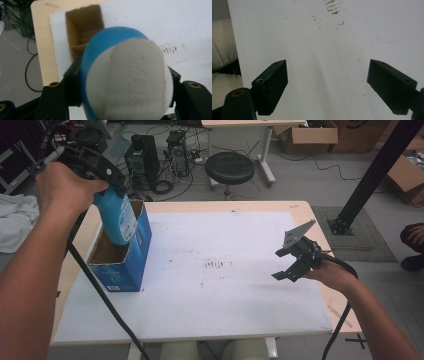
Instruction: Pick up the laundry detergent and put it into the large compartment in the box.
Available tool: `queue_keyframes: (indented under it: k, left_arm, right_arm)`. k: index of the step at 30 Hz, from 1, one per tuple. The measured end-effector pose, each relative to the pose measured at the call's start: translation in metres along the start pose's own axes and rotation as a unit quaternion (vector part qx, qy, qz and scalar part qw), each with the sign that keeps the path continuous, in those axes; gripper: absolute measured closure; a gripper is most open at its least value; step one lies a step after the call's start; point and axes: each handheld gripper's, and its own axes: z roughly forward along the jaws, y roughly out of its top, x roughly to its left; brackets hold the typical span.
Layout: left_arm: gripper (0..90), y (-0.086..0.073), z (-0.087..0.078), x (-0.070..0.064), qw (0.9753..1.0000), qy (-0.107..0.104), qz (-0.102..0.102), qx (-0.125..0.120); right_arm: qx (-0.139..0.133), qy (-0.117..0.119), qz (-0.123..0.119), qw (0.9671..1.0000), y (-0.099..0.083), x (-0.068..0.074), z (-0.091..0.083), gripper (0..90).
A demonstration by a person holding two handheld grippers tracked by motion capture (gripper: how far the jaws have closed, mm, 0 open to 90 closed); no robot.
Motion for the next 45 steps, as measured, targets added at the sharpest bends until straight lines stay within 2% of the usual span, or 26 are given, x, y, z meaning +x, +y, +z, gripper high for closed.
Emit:
queue_keyframes:
  k: [6, 14, 19, 26, 30, 41, 42, 45]
  left_arm:
    - [38.1, -0.003, 0.003, 0.012, 0.9996, 0.016, -0.023, 0.005]
    - [38.1, -0.008, 0.017, 0.024, 0.9988, 0.019, -0.045, 0.006]
    - [38.1, -0.011, 0.03, 0.029, 0.9987, 0.029, -0.04, 0.007]
    - [38.1, -0.018, 0.055, 0.035, 0.9987, 0.024, -0.044, 0.007]
    - [38.1, -0.024, 0.072, 0.036, 0.9989, 0.023, -0.04, 0.002]
    - [38.1, -0.037, 0.116, 0.034, 0.9993, 0.018, -0.028, 0.017]
    - [38.1, -0.038, 0.12, 0.034, 0.9994, 0.017, -0.022, 0.02]
    - [38.1, -0.042, 0.13, 0.033, 0.9994, 0.017, -0.023, 0.021]
  right_arm:
    - [-0.002, 0.001, 0.001, 1.0, -0.001, -0.001, 0.0, 16.6]
    - [-0.004, 0.0, 0.003, 1.0, -0.003, -0.001, 0.0, 16.5]
    - [-0.003, 0.0, 0.003, 1.0, -0.002, 0.0, -0.001, 16.5]
    - [0.0, -0.003, 0.005, 1.0, -0.003, 0.0, -0.003, 16.5]
    - [0.002, -0.001, 0.006, 1.0, -0.004, 0.0, -0.003, 16.5]
    - [0.008, -0.004, 0.01, 0.9999, -0.006, 0.001, -0.003, 16.5]
    - [0.008, -0.003, 0.012, 0.9999, -0.007, 0.001, -0.003, 16.5]
    - [0.007, -0.004, 0.013, 0.9999, -0.009, 0.002, -0.003, 16.5]
